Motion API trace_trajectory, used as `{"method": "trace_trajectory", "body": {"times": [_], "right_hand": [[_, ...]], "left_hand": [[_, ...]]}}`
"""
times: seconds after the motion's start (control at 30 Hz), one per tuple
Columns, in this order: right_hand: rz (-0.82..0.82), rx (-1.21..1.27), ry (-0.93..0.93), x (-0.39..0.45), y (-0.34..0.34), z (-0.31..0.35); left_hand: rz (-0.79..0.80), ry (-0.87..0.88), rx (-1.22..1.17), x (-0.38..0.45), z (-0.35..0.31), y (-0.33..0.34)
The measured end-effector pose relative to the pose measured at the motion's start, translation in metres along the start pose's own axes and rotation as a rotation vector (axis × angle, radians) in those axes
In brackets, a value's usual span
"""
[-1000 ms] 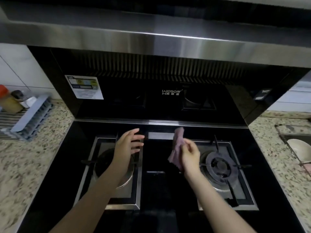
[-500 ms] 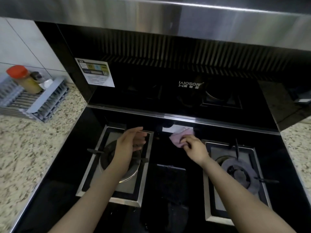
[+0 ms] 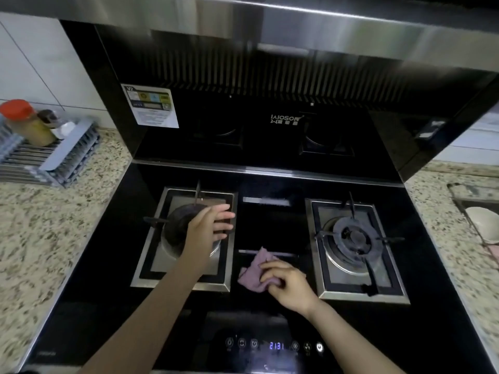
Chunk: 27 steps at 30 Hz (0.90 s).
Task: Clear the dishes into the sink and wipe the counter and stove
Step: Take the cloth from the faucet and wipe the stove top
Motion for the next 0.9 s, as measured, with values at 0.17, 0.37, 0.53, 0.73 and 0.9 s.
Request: {"method": "trace_trajectory", "body": {"times": [0.17,0.37,0.53,0.73,0.9], "right_hand": [[-0.012,0.066,0.069,-0.07,0.032,0.024],[-0.188,0.509,0.382,-0.088,0.035,0.026],[-0.414,1.092,0.653,-0.048,0.016,0.001],[-0.453,1.001,0.577,0.055,-0.04,-0.016],[-0.398,0.63,0.441,0.158,-0.076,-0.014]], "left_hand": [[0.02,-0.013,-0.024,-0.03,0.011,-0.018],[0.047,0.046,-0.032,-0.045,0.004,-0.028],[0.03,0.08,-0.018,-0.035,-0.012,-0.03],[-0.035,0.075,-0.023,0.004,-0.029,-0.037],[-0.129,0.033,-0.1,0.039,-0.033,-0.051]]}}
Point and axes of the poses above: each hand's wrist, its own x-axis towards the middle knuckle, its own y-axis out of the palm, z = x × y, the point moved 10 cm from there along x, towards the middle knuckle, and after that the axes turned 9 degrees about -x, right-handed, at the moved point
